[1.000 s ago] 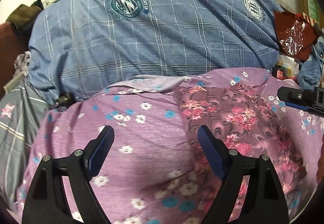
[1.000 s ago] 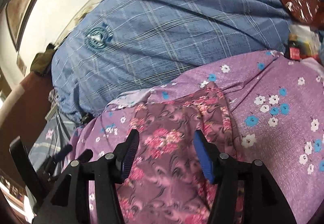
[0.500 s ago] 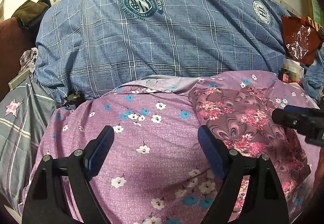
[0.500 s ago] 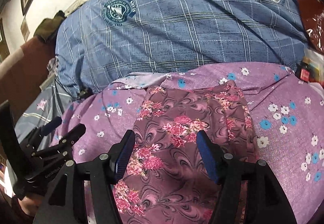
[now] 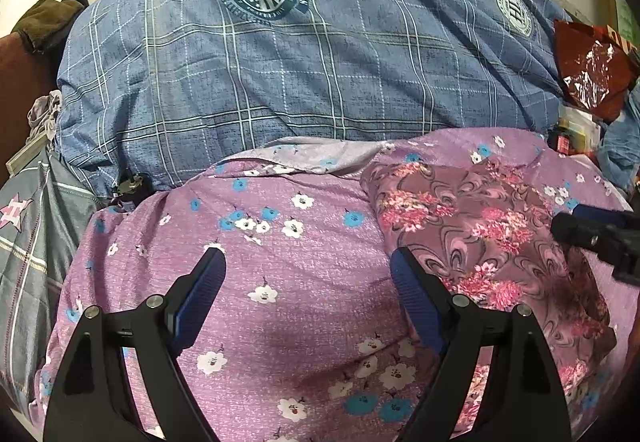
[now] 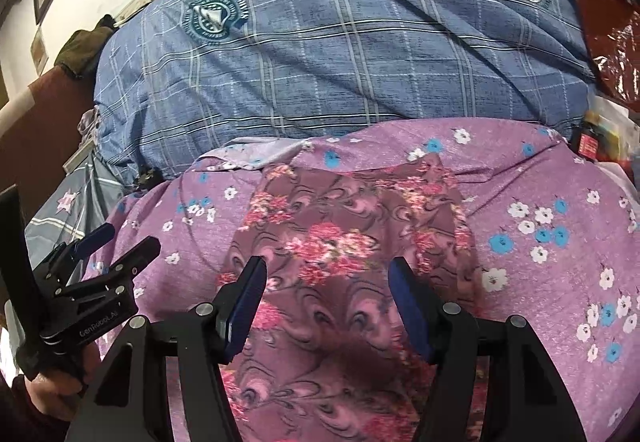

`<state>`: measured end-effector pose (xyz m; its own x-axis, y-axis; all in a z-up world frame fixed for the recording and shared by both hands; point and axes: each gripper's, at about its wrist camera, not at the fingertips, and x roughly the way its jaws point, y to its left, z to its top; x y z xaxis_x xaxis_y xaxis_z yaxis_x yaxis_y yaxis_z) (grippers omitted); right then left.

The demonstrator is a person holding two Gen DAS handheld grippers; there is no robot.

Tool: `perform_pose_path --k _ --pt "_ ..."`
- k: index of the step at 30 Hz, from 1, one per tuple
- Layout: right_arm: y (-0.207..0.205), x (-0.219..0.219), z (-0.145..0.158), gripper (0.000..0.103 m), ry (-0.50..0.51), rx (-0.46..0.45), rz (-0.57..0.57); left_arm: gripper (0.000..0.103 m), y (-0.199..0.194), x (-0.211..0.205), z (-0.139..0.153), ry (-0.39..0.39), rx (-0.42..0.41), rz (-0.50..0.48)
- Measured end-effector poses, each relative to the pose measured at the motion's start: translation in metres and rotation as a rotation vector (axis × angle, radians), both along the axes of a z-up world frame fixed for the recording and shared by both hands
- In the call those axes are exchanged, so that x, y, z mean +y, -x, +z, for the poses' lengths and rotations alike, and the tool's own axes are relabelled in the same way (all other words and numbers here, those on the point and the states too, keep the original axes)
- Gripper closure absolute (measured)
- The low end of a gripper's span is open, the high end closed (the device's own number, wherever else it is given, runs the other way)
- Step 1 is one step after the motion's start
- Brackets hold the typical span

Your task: Fold small clothes

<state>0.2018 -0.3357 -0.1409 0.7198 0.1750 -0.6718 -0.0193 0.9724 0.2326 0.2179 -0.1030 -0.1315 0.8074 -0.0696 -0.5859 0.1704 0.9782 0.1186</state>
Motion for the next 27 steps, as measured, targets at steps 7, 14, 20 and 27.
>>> perform_pose_path --k 7,14,20,27 --pt "0.003 -0.014 -0.003 0.038 0.083 -0.001 -0.084 0.018 -0.003 -0.011 -0.014 -0.015 0.045 -0.033" --pt "0.005 -0.008 0.004 0.038 0.186 -0.033 -0.125 0.018 -0.001 -0.018 -0.018 -0.024 0.05 -0.049" --pt "0.005 -0.007 0.006 0.038 0.233 -0.041 -0.141 0.018 -0.003 -0.019 -0.019 -0.023 0.056 -0.049" --pt "0.003 -0.003 0.005 0.038 0.264 -0.044 -0.136 0.018 -0.004 -0.018 -0.019 -0.021 0.058 -0.047"
